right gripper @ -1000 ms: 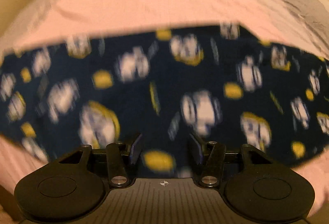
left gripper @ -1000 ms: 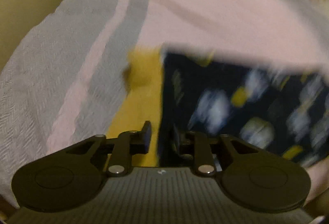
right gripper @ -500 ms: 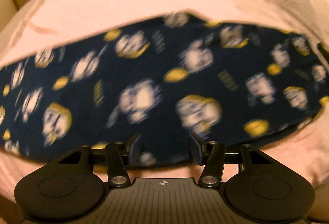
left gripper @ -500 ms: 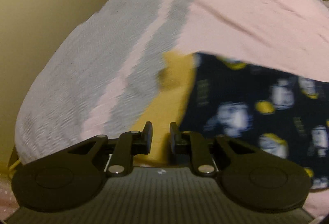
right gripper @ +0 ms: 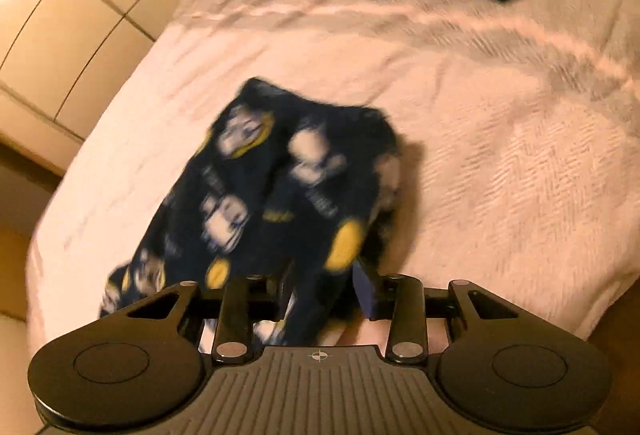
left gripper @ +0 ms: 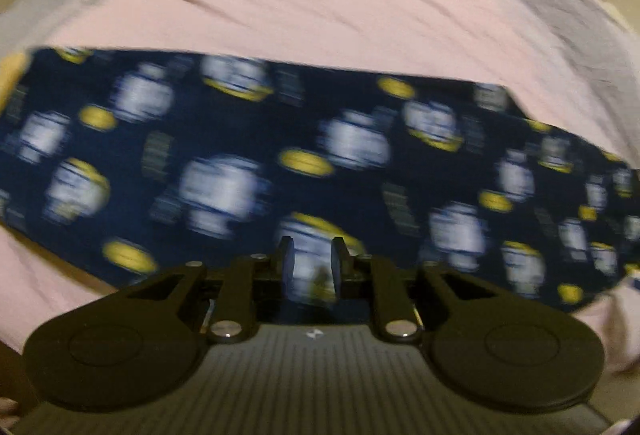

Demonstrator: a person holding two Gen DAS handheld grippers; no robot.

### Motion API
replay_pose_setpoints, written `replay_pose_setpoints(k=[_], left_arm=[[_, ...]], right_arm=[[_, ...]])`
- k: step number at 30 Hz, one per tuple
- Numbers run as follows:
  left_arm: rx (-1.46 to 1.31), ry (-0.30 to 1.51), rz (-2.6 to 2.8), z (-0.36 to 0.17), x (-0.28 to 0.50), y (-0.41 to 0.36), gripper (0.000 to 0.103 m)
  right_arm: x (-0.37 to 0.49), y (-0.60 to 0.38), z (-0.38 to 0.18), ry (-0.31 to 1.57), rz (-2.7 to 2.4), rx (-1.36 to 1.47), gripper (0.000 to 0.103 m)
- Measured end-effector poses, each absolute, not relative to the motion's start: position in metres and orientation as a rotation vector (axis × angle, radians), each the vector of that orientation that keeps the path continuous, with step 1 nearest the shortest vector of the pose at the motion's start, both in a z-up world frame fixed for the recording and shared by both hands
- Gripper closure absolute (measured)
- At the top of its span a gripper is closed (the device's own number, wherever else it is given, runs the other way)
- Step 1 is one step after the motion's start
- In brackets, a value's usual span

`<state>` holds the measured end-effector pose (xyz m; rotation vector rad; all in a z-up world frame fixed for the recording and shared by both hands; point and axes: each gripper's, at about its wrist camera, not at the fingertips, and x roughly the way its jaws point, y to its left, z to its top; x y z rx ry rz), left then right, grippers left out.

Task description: Fold clothes

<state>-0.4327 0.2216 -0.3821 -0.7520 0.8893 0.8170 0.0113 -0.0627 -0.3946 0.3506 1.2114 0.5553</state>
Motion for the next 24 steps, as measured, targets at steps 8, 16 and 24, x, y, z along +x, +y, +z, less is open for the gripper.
replay_pose_setpoints(k=[8, 16, 24], left_arm=[[-0.509, 0.99, 0.479, -0.387, -0.358, 0.161, 0.079], [0.007, 1.111, 0.279, -0.416, -0.319, 0.111, 0.079], [0.169, 1.103, 0.205, -0.425, -0.315, 0.094, 0.08]], right_arm=[[0.029, -0.075, -0.405, 1.3, 0.572, 0.431, 0.065], [0.037, -0.07, -0.407, 1.27, 0.599, 0.382, 0.084], [0.04, -0.071, -0.41, 1.285, 0.599, 0.389, 0.086]])
